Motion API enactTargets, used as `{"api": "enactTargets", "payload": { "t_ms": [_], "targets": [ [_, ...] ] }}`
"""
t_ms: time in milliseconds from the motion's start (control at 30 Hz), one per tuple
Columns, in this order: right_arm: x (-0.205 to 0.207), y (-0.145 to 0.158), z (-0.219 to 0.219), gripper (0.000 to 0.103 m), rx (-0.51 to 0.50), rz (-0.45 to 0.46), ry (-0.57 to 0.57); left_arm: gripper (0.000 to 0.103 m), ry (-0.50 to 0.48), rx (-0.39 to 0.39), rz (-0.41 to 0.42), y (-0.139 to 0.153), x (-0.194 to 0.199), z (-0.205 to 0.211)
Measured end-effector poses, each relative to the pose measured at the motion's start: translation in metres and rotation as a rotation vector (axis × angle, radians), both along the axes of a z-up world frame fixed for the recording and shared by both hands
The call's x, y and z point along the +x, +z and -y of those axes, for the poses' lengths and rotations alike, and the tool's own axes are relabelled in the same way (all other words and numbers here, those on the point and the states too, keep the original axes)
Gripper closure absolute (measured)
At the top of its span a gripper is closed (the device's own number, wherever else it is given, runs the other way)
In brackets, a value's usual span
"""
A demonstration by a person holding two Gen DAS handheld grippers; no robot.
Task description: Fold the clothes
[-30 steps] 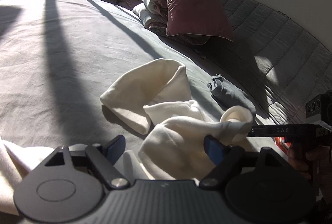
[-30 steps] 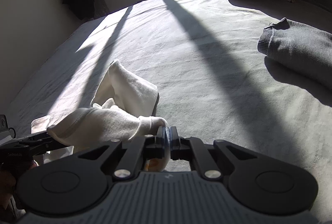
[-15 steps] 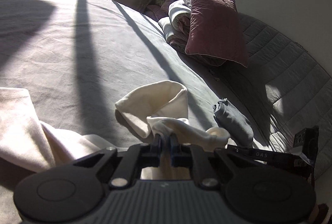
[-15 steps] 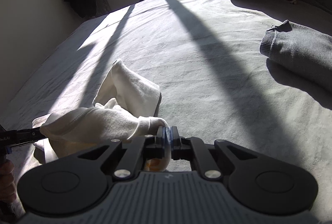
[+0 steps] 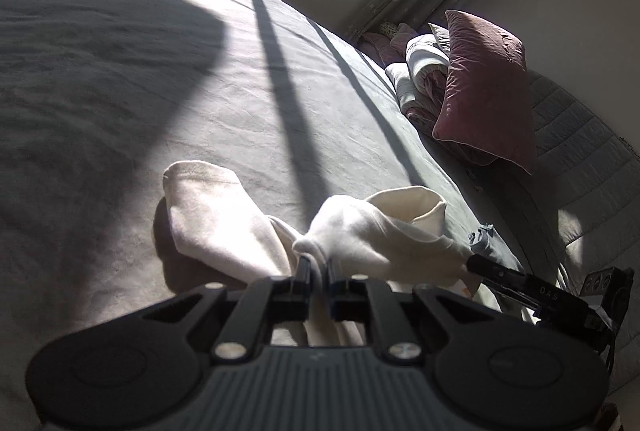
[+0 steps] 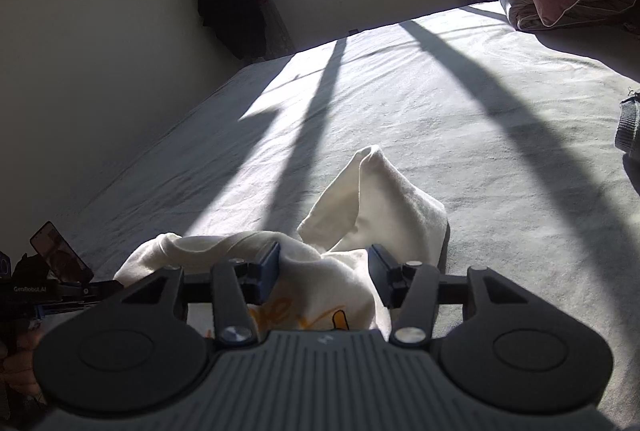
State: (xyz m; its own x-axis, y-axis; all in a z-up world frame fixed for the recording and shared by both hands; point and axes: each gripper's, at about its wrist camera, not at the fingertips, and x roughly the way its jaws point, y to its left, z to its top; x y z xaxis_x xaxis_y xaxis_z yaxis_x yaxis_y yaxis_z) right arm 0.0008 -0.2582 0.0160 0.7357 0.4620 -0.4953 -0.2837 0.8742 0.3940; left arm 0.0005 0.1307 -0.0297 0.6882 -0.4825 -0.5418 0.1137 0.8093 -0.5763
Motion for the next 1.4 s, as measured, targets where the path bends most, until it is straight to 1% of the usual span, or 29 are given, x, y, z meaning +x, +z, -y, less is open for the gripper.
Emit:
{"api": "enactTargets", "payload": {
  "t_ms": [133, 300, 367, 433, 567, 633, 733, 833, 933, 1033, 1167, 1200, 1233, 1267, 1300, 1400],
  "targets": [
    [0.001, -0.01, -0.035, 0.048, -0.036, -0.018, 0.097, 0.095, 0.05, 0.011, -0.028, -0.006, -0.012, -0.031],
    [-0.003, -0.028, -0.07, 0.048, -0.108, -0.064, 0.2, 0.095, 0.102, 0.011, -0.068, -0.014, -0.026, -0.065],
    [-0.006, -0.034, -0.082, 0.048, -0.14, -0.073, 0.232, 0.095, 0.116, 0.009, -0.106, -0.02, -0.029, -0.074],
    [-0.008, -0.04, -0.093, 0.048, -0.181, -0.072, 0.251, 0.095, 0.118, 0.023, -0.162, -0.028, -0.03, -0.079],
    [-0.012, -0.046, -0.104, 0.046, -0.238, -0.062, 0.273, 0.095, 0.096, 0.073, -0.264, -0.048, -0.027, -0.077],
    [-0.013, -0.044, -0.106, 0.045, -0.249, -0.054, 0.276, 0.095, 0.09, 0.09, -0.269, -0.052, -0.026, -0.074],
    [-0.011, -0.033, -0.104, 0.045, -0.237, -0.047, 0.28, 0.095, 0.08, 0.111, -0.261, -0.049, -0.025, -0.072],
    [-0.004, -0.014, -0.1, 0.045, -0.197, -0.005, 0.269, 0.095, 0.076, 0.125, -0.259, -0.048, -0.025, -0.071],
    [0.007, 0.0, -0.099, 0.045, -0.183, 0.035, 0.27, 0.095, 0.072, 0.133, -0.26, -0.049, -0.023, -0.071],
    [0.021, -0.003, -0.108, 0.044, -0.222, 0.017, 0.339, 0.095, 0.071, 0.137, -0.262, -0.048, -0.022, -0.071],
    [0.031, -0.017, -0.126, 0.044, -0.306, -0.01, 0.423, 0.095, 0.072, 0.154, -0.261, -0.046, -0.02, -0.067],
    [0.032, -0.02, -0.13, 0.048, -0.323, -0.016, 0.437, 0.095, 0.073, 0.156, -0.262, -0.046, -0.02, -0.067],
    [0.03, -0.021, -0.133, 0.061, -0.339, -0.018, 0.445, 0.095, 0.074, 0.157, -0.263, -0.045, -0.019, -0.066],
    [0.027, -0.021, -0.136, 0.092, -0.354, -0.018, 0.451, 0.095, 0.076, 0.158, -0.264, -0.045, -0.019, -0.066],
    [0.022, -0.019, -0.138, 0.092, -0.366, -0.006, 0.445, 0.095, 0.078, 0.159, -0.265, -0.044, -0.019, -0.066],
    [-0.006, -0.002, -0.14, 0.093, -0.401, 0.075, 0.421, 0.095, 0.089, 0.149, -0.26, -0.042, -0.02, -0.067]
  ]
}}
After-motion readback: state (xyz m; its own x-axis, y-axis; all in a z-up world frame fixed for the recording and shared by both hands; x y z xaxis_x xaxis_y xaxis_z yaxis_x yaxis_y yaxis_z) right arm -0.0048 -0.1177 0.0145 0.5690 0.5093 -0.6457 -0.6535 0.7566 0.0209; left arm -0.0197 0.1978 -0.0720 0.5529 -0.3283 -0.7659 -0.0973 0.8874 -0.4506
